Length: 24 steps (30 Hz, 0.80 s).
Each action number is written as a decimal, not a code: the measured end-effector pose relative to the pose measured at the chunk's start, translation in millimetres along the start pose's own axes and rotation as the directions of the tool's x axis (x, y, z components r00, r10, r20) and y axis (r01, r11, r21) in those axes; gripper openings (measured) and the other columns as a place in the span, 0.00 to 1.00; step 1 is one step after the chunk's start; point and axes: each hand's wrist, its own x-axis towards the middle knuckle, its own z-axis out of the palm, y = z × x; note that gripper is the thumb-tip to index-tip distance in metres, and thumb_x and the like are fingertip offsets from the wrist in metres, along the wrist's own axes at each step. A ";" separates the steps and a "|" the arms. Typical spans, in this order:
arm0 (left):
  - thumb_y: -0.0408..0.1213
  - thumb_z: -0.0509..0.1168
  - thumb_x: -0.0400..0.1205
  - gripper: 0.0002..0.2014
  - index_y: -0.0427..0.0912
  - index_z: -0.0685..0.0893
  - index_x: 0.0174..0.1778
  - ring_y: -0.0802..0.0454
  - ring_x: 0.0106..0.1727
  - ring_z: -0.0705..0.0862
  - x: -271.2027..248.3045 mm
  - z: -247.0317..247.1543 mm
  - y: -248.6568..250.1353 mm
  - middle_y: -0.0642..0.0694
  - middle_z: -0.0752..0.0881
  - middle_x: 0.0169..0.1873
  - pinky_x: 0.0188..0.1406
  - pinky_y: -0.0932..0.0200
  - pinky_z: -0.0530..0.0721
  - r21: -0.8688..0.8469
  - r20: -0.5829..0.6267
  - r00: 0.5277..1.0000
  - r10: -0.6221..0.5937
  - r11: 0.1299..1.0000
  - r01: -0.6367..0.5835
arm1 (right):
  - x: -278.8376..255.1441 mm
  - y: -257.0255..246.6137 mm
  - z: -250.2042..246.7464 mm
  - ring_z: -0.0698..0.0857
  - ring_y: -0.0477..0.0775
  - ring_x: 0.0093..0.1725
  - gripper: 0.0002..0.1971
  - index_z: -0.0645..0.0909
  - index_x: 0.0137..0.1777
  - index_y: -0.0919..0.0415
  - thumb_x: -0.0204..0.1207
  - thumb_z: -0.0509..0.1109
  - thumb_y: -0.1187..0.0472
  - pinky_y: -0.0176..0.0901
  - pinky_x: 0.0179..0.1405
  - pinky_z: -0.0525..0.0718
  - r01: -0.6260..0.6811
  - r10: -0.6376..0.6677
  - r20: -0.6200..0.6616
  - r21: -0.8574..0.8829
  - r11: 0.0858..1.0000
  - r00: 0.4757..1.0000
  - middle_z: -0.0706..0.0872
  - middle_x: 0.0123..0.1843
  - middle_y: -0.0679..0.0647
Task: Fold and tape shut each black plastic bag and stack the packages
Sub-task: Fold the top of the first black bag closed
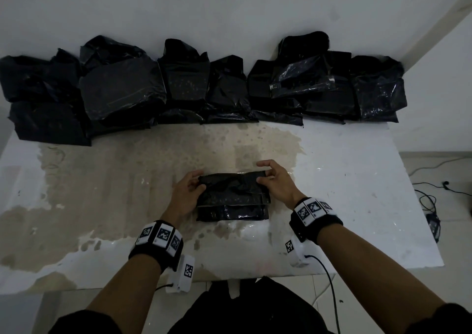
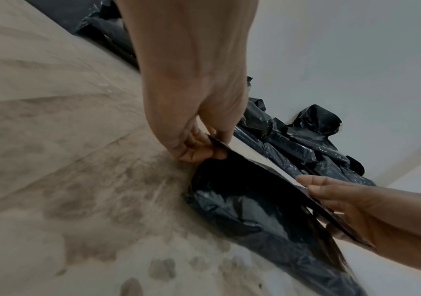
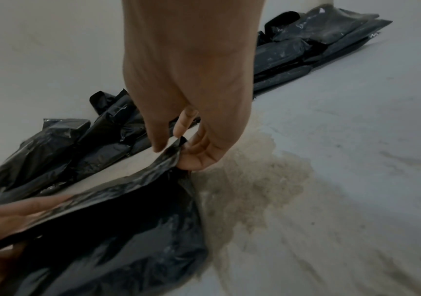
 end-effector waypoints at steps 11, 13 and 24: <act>0.27 0.63 0.88 0.22 0.42 0.74 0.80 0.55 0.66 0.77 -11.9 3.5 -13.7 0.47 0.78 0.70 0.54 0.80 0.76 0.055 -0.030 0.995 0.098 0.994 -0.096 | -21.1 23.9 10.0 0.88 0.47 0.55 0.18 0.83 0.66 0.60 0.82 0.65 0.77 0.40 0.57 0.89 0.078 -0.080 -0.054 -0.034 0.996 0.995 0.83 0.63 0.55; 0.31 0.63 0.89 0.22 0.42 0.73 0.80 0.52 0.71 0.76 -11.5 4.1 -18.7 0.44 0.76 0.75 0.67 0.68 0.74 0.202 -0.075 0.985 0.158 0.969 -0.141 | -19.4 25.2 10.3 0.86 0.52 0.59 0.17 0.84 0.64 0.57 0.82 0.66 0.75 0.47 0.66 0.86 0.098 -0.109 -0.083 -0.129 0.987 0.991 0.80 0.65 0.57; 0.47 0.50 0.90 0.27 0.36 0.74 0.80 0.37 0.83 0.68 -16.5 43.7 -30.7 0.41 0.74 0.80 0.81 0.36 0.63 0.759 0.288 0.803 0.522 0.387 -0.524 | -29.8 43.7 56.9 0.75 0.65 0.75 0.26 0.77 0.79 0.57 0.86 0.61 0.44 0.60 0.71 0.76 0.449 -0.581 0.151 -0.793 0.411 0.800 0.78 0.75 0.61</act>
